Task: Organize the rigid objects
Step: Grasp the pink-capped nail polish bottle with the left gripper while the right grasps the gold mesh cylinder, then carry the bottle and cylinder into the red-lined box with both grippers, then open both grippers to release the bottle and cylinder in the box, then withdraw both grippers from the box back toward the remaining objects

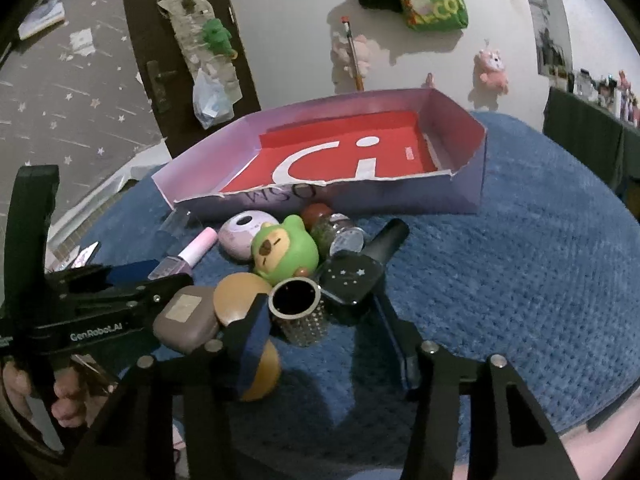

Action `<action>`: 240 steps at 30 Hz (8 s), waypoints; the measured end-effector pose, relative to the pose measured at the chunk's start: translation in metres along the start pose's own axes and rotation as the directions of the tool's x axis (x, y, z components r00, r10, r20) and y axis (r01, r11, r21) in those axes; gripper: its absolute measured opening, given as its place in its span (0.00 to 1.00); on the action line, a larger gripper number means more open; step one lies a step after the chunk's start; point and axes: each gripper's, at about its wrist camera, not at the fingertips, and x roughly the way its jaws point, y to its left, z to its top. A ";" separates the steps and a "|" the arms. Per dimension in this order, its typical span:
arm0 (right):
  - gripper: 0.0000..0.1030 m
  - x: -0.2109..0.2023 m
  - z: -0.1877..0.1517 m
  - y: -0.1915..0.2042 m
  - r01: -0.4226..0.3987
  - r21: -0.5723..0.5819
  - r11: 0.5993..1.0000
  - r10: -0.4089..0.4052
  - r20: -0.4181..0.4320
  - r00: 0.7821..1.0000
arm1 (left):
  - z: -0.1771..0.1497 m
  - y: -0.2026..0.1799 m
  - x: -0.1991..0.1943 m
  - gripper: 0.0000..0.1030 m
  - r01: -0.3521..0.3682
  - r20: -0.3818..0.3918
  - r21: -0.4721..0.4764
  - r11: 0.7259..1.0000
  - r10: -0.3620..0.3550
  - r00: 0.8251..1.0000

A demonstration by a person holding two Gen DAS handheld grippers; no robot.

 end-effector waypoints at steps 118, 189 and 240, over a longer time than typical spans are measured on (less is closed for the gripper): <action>0.26 0.144 0.176 -0.055 0.053 0.008 0.999 -0.050 -0.217 0.975 | 0.166 0.023 0.103 0.33 0.028 -0.103 -0.069 0.997 -0.036 0.994; 0.58 0.073 0.172 -0.055 -0.034 0.103 0.994 0.046 -0.118 0.992 | 0.167 0.017 0.059 0.86 0.040 -0.032 -0.021 0.999 -0.041 0.999; 1.00 -0.025 0.103 -0.015 -0.024 0.048 0.999 0.020 0.077 0.997 | 0.082 0.003 -0.023 0.86 0.058 0.045 -0.030 0.998 -0.056 0.997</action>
